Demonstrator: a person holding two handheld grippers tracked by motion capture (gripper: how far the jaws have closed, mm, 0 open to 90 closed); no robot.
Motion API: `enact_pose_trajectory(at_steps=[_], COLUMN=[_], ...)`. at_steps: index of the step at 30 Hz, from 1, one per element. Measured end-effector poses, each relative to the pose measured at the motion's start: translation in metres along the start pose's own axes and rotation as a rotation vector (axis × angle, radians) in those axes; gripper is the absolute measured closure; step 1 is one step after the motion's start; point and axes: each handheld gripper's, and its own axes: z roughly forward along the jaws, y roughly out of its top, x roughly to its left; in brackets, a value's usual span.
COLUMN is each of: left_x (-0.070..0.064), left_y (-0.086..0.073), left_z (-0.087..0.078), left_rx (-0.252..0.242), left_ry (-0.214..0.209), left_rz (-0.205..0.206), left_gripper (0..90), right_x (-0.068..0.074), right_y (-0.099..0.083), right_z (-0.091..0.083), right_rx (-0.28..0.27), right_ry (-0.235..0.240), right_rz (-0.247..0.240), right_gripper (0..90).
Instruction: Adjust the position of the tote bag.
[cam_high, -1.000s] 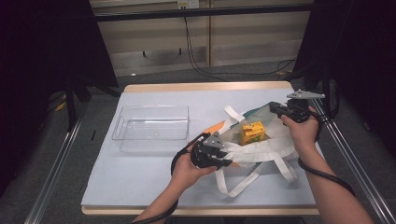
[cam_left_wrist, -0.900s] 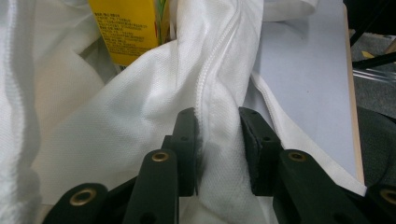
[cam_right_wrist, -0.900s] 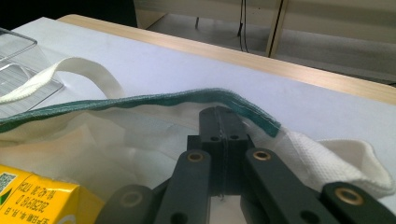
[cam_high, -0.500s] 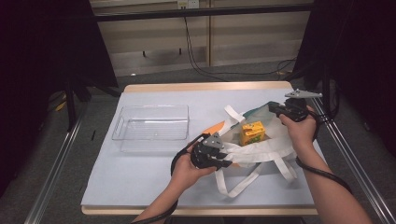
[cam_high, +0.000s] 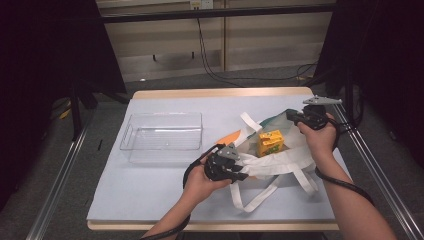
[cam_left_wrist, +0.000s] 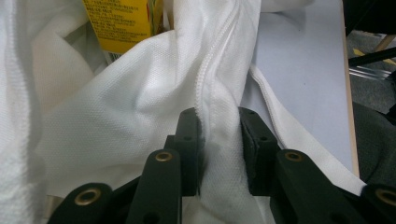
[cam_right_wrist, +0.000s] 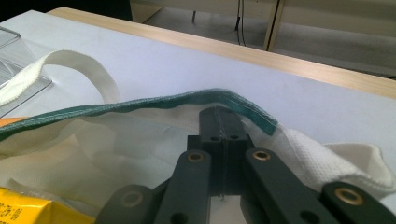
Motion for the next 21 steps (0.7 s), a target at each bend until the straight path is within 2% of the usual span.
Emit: enact_pose_trajectory(at_steps=[4, 21], left_x=[0.001, 0.003], left_y=[-0.001, -0.002], left_z=[0.002, 0.004], left_rx=[-0.012, -0.012], left_ry=[-0.004, 0.001], left_rz=[-0.011, -0.007], left_gripper=[71.6, 71.6], right_x=[0.0, -0.001], right_y=[-0.001, -0.004], right_z=[0.003, 0.011], right_rx=[0.002, 0.007], right_ry=[-0.006, -0.011], right_rz=[-0.001, -0.005], right_gripper=[90.0, 90.0])
